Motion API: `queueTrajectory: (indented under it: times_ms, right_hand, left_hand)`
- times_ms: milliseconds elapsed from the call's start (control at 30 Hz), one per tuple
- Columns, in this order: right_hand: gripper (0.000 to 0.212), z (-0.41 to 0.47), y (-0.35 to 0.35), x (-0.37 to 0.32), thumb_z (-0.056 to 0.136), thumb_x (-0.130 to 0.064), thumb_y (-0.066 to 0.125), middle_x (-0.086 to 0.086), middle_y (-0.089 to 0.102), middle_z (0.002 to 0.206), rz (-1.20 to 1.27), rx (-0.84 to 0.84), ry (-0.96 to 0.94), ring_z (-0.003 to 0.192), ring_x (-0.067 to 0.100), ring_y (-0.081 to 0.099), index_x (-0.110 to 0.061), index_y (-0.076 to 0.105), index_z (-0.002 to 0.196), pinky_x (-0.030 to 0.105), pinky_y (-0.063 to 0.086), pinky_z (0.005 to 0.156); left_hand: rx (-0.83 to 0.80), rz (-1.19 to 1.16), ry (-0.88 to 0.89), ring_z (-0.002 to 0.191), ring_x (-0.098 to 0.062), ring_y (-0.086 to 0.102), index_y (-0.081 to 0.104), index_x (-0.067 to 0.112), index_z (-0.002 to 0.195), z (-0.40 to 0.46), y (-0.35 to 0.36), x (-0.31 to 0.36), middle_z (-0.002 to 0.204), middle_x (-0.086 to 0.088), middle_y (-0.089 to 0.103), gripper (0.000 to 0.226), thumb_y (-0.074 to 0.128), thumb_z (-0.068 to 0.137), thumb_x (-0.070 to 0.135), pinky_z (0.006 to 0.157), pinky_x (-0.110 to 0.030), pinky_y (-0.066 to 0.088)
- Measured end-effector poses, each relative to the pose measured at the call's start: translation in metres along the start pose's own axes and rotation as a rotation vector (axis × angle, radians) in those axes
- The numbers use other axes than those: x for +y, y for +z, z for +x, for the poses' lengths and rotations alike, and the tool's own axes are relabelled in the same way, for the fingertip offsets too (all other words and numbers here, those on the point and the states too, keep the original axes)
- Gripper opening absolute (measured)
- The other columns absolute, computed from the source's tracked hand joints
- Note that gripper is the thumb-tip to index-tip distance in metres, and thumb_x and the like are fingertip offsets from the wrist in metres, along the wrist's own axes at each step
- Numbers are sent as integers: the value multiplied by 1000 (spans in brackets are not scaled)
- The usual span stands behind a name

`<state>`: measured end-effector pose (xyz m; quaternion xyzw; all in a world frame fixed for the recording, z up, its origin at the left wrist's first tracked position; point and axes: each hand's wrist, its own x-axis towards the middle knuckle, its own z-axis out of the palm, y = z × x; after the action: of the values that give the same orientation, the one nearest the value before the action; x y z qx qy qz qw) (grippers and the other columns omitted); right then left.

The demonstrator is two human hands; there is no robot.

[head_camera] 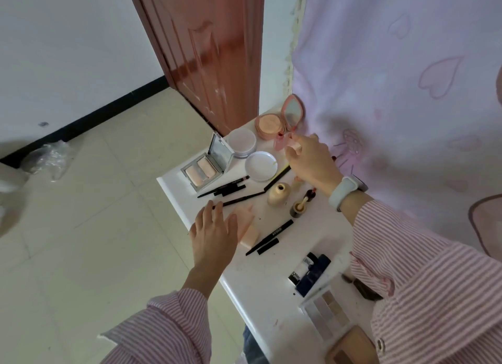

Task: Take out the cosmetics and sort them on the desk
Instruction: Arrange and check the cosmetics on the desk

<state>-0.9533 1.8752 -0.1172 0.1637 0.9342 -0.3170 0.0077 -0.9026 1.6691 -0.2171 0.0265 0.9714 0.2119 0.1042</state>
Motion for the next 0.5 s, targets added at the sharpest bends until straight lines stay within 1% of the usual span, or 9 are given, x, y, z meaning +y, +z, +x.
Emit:
queueTrajectory:
  times_ms: [33, 67, 133, 200, 267, 300, 333, 433, 500]
  right_hand:
    - [33, -3, -1, 0, 95, -26, 40, 15, 60, 97, 17, 42, 0, 103, 34, 51, -8, 56, 117, 37, 40, 88]
    - [31, -7, -3, 2, 93, -24, 42, 14, 63, 100, 51, 92, -9, 101, 32, 54, -10, 58, 116, 34, 41, 84]
    - [25, -20, -9, 8, 92, -18, 44, 13, 67, 93, 148, 171, -28, 88, 27, 60, -9, 61, 108, 34, 46, 79]
    - [22, -39, -16, 21, 93, -15, 45, 12, 69, 85, 191, 206, -46, 73, 18, 61, -9, 62, 105, 31, 49, 73]
    - [22, -62, -18, 38, 94, -14, 44, 10, 68, 79, 195, 184, -73, 56, 4, 54, -9, 63, 105, 17, 45, 57]
    - [22, -73, -18, 47, 94, -12, 44, 8, 67, 76, 206, 161, -81, 50, 2, 50, -9, 63, 105, 12, 41, 50]
    - [21, -85, -17, 56, 94, -11, 44, 4, 65, 76, 209, 131, -82, 49, 0, 50, -9, 62, 105, 10, 39, 48]
    - [21, -116, -7, 84, 93, -11, 47, -4, 64, 86, 103, -12, -71, 57, -3, 51, -15, 61, 107, 9, 42, 57]
    - [23, -138, 3, 97, 91, -10, 49, -2, 62, 97, -20, -123, -129, 79, 0, 51, -15, 60, 111, 15, 45, 72]
  left_hand:
    - [1, -3, 2, 139, -21, 20, 30, 17, 142, 0, 0, 0, 152, -5, 25, 52, 34, 96, 40, 111, -40, 17]
    - [4, -7, 5, 138, -21, 20, 30, 17, 142, -1, 0, -1, 152, -5, 24, 52, 35, 96, 39, 111, -40, 17]
    - [12, -17, 9, 138, -22, 21, 31, 16, 142, -2, -1, -1, 152, -6, 24, 51, 36, 96, 37, 111, -40, 18]
    - [8, -32, 8, 138, -24, 22, 32, 15, 142, -4, -2, 0, 152, -7, 24, 50, 37, 96, 35, 110, -41, 19]
    - [7, -46, 13, 137, -25, 23, 33, 14, 141, -8, -3, 2, 151, -8, 24, 49, 38, 96, 33, 109, -43, 20]
    - [11, -49, 23, 136, -26, 24, 35, 13, 140, -11, -4, 3, 151, -8, 25, 48, 39, 96, 32, 109, -44, 21]
    - [21, -50, 37, 135, -26, 25, 36, 12, 138, -15, -4, 5, 150, -8, 27, 47, 40, 96, 31, 108, -45, 22]
    - [55, -25, 87, 134, -29, 28, 42, 10, 134, -34, -2, 10, 147, -11, 32, 44, 46, 94, 26, 107, -47, 23]
    - [85, -22, 126, 131, -33, 33, 47, 7, 130, -52, 1, 13, 142, -15, 39, 42, 53, 91, 21, 104, -49, 27]
